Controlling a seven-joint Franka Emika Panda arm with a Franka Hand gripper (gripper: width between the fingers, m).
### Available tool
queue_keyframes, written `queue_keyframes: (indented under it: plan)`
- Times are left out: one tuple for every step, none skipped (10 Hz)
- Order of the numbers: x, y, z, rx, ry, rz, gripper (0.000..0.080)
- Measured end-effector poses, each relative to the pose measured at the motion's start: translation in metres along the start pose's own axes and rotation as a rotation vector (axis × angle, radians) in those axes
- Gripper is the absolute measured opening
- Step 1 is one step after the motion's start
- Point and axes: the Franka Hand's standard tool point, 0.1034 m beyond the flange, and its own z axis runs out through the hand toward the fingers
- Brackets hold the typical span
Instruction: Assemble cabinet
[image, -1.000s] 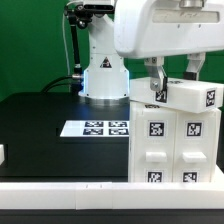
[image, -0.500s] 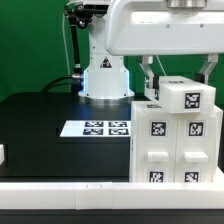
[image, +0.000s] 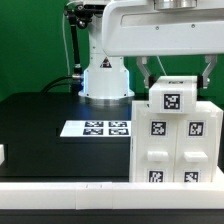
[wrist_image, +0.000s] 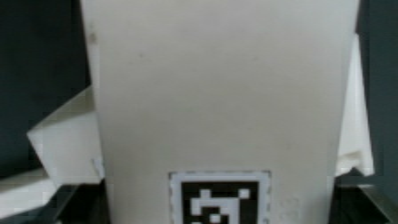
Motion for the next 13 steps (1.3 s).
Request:
queue_keyframes:
  plan:
    - [-0.0001, -0.0007, -0.0002, 0.002, 0.002, 0.097, 0.0553]
    - [0.0, -0.0034, -0.0009, 0.017, 0.025, 0.306, 0.0553]
    - [-0.0006, -0.0024, -0.0002, 0.032, 0.043, 0.481, 0.0553]
    - [0.0005, -0.0008, -0.0002, 0.044, 0.037, 0.584, 0.0553]
    - [0.0009, -0.0007, -0.0001, 0.052, 0.031, 0.659, 0.0553]
    - [0.0008, -0.0008, 0.0, 0.053, 0.03, 0.707, 0.0553]
    - [0.0008, -0.0008, 0.0001, 0.055, 0.028, 0.749, 0.0553]
    - [0.0009, -0.0006, 0.0001, 0.057, 0.025, 0.808, 0.0553]
    - [0.0013, -0.0004, 0.0, 0.071, 0.01, 0.907, 0.0553]
    - [0.0028, 0.0011, -0.0006, 0.091, -0.014, 1.064, 0.0553]
    - [0.0023, 0.0003, -0.0004, 0.098, -0.029, 1.214, 0.0553]
    - [0.0015, -0.0014, 0.0002, 0.105, -0.049, 1.371, 0.0553]
    - [0.0013, -0.0025, 0.0011, 0.111, -0.062, 1.482, 0.0553]
